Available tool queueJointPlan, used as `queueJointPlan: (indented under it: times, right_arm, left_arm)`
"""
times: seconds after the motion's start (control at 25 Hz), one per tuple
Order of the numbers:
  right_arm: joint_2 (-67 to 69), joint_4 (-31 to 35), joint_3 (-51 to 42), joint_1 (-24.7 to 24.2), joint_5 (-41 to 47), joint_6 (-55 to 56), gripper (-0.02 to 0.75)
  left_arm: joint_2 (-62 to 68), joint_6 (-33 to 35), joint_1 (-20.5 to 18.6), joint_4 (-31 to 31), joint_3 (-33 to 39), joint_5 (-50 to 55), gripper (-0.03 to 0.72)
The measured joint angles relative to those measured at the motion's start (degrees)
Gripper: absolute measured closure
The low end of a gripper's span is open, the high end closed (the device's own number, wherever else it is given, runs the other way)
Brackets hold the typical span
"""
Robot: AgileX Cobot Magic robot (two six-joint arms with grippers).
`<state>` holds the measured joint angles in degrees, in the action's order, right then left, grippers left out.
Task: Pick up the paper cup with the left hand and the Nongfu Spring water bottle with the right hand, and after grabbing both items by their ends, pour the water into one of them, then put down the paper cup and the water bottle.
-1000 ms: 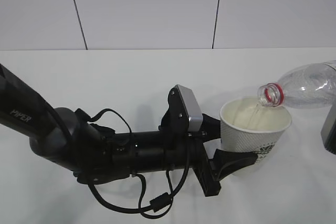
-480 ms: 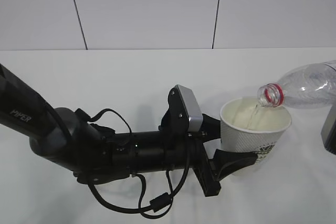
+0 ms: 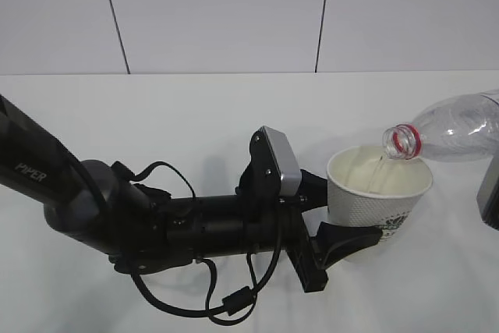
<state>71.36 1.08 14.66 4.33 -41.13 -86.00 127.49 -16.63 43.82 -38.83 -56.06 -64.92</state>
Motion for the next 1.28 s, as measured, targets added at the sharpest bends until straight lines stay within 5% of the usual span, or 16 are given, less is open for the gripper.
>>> queueJointPlan:
  times: [1.28]
  right_arm:
    - [-0.1, 0.0, 0.0, 0.0, 0.0, -0.4, 0.288]
  left_arm:
    - [0.0, 0.0, 0.0, 0.0, 0.0, 0.1, 0.219]
